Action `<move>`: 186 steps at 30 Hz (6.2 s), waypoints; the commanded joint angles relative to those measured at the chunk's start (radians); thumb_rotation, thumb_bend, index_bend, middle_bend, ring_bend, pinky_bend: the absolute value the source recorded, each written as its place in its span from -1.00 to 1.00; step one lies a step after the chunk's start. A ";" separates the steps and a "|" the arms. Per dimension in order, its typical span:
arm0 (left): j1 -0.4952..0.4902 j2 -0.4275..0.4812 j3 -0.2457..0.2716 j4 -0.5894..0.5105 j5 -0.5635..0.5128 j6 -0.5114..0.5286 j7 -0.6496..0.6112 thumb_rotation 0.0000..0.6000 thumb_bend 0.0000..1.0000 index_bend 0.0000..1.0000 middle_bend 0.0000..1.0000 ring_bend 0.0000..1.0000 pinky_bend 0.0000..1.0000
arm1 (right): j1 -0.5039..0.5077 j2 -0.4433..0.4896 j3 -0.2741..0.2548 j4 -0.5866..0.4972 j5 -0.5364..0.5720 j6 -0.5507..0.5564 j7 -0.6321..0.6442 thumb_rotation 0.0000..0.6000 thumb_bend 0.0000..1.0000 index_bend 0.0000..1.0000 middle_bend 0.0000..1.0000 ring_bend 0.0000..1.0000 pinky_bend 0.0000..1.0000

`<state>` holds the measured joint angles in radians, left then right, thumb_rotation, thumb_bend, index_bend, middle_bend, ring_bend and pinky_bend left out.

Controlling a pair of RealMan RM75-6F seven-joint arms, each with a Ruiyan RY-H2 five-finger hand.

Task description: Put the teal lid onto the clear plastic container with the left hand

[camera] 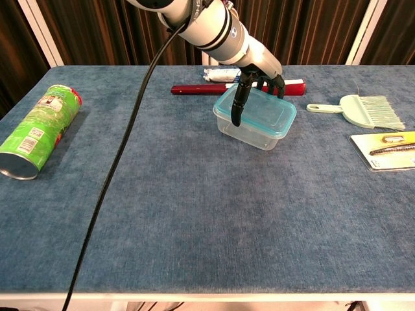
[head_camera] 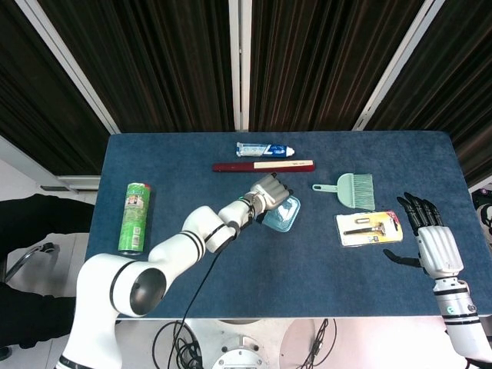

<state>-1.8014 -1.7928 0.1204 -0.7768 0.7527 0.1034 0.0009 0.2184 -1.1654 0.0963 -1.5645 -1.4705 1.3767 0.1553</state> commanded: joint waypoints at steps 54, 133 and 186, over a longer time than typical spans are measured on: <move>0.161 0.104 0.017 -0.381 -0.276 0.427 0.387 0.99 -0.93 -0.60 -0.71 -0.95 -1.00 | -0.009 -0.015 -0.004 -0.004 -0.047 0.037 0.002 1.00 -0.91 -1.00 -1.00 -1.00 -1.00; 0.428 0.054 -0.175 -0.644 -0.060 0.699 0.679 0.99 -0.94 -0.59 -0.71 -0.95 -1.00 | -0.017 -0.023 -0.018 0.008 -0.076 0.056 0.019 1.00 -0.91 -1.00 -1.00 -1.00 -1.00; 1.239 0.549 -0.113 -0.920 0.278 1.337 0.136 1.00 -0.94 -0.59 -0.72 -0.95 -1.00 | -0.058 0.029 -0.003 0.104 -0.022 0.075 0.173 1.00 -0.87 -1.00 -1.00 -1.00 -1.00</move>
<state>-0.6284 -1.2728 -0.0255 -1.6948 0.9960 1.3807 0.1763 0.1624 -1.1356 0.0936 -1.4613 -1.4941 1.4505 0.3292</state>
